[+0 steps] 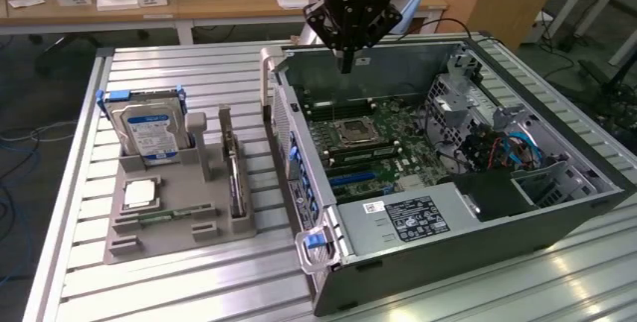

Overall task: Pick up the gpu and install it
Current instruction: 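Reach for the gpu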

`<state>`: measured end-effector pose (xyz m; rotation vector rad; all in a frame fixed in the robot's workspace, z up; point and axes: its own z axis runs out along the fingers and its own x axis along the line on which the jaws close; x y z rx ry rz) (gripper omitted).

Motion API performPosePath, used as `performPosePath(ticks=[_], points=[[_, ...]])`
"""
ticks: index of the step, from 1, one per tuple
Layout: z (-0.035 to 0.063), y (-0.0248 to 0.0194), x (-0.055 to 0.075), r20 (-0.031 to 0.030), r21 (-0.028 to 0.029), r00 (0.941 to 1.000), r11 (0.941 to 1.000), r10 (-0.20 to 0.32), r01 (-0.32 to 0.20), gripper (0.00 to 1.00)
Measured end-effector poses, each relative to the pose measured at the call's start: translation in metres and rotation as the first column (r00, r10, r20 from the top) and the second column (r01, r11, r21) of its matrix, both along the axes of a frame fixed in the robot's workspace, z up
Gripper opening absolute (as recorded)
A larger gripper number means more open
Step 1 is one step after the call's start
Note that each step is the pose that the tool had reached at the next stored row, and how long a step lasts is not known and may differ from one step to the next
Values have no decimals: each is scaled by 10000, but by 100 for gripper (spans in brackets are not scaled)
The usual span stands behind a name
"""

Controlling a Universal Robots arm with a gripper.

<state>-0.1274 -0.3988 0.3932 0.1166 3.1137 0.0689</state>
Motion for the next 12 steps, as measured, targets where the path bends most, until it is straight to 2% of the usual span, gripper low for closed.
performPosePath(ticks=[12], points=[[0, 0, -67, 0, 0, 10000, 10000, 0, 0, 11]])
